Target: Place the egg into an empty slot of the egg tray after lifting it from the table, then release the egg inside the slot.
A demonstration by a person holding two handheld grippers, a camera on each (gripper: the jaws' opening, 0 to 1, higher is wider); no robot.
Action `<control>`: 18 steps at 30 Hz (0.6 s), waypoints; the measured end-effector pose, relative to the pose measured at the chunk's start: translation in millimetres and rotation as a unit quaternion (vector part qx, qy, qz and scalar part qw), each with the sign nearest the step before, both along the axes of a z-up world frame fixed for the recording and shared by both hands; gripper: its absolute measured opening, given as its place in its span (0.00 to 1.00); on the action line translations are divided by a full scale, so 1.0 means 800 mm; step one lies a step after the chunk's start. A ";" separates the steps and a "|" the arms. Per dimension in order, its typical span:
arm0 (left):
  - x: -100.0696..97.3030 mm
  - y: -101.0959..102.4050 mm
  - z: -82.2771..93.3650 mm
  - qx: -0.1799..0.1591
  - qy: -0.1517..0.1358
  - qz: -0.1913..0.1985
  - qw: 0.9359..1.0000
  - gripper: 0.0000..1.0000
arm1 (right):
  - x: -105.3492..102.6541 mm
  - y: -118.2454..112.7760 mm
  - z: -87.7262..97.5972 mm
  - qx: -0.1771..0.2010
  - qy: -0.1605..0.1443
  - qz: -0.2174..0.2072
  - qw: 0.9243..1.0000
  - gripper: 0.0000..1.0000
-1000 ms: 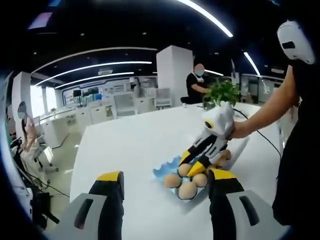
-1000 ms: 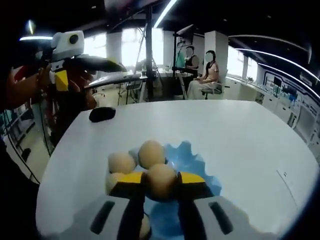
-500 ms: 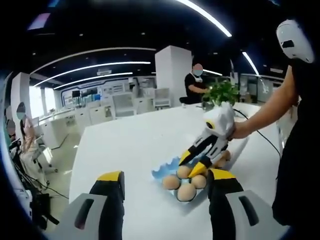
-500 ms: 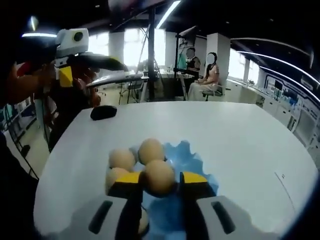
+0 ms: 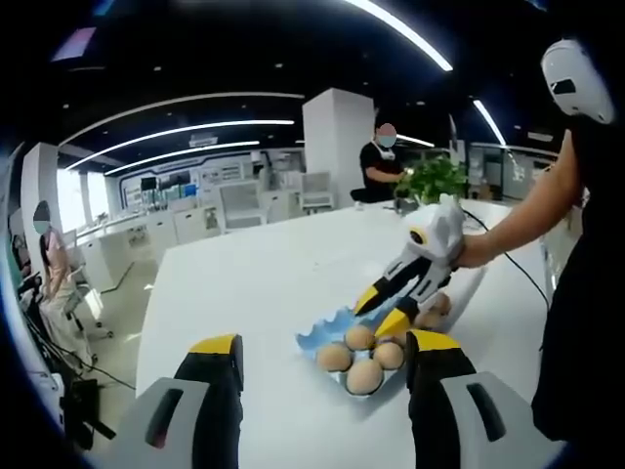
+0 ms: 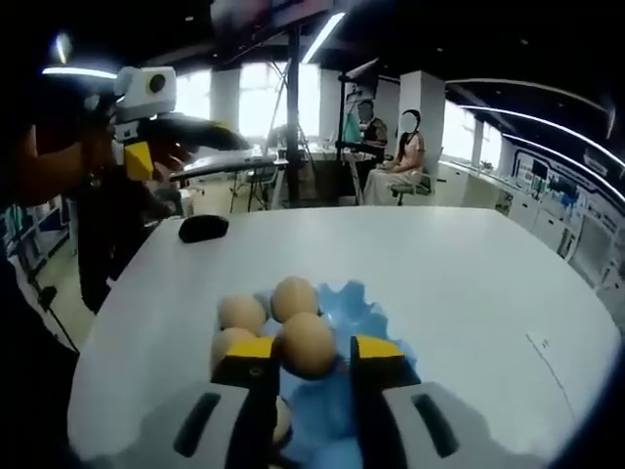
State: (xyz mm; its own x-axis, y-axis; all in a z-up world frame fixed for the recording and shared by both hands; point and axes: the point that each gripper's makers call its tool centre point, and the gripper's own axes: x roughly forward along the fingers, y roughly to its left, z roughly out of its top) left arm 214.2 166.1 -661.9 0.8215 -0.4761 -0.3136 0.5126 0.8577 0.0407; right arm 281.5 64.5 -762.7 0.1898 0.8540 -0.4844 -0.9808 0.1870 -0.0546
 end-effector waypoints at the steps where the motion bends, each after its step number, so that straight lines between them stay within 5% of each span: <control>1: 0.000 0.000 0.000 0.001 0.000 0.000 1.000 0.68 | 0.000 -0.001 0.001 0.000 -0.002 0.000 1.000 0.29; 18: -0.001 -0.004 -0.001 0.001 0.002 -0.004 1.000 0.68 | 0.002 -0.049 0.022 0.030 0.004 -0.035 0.999 0.29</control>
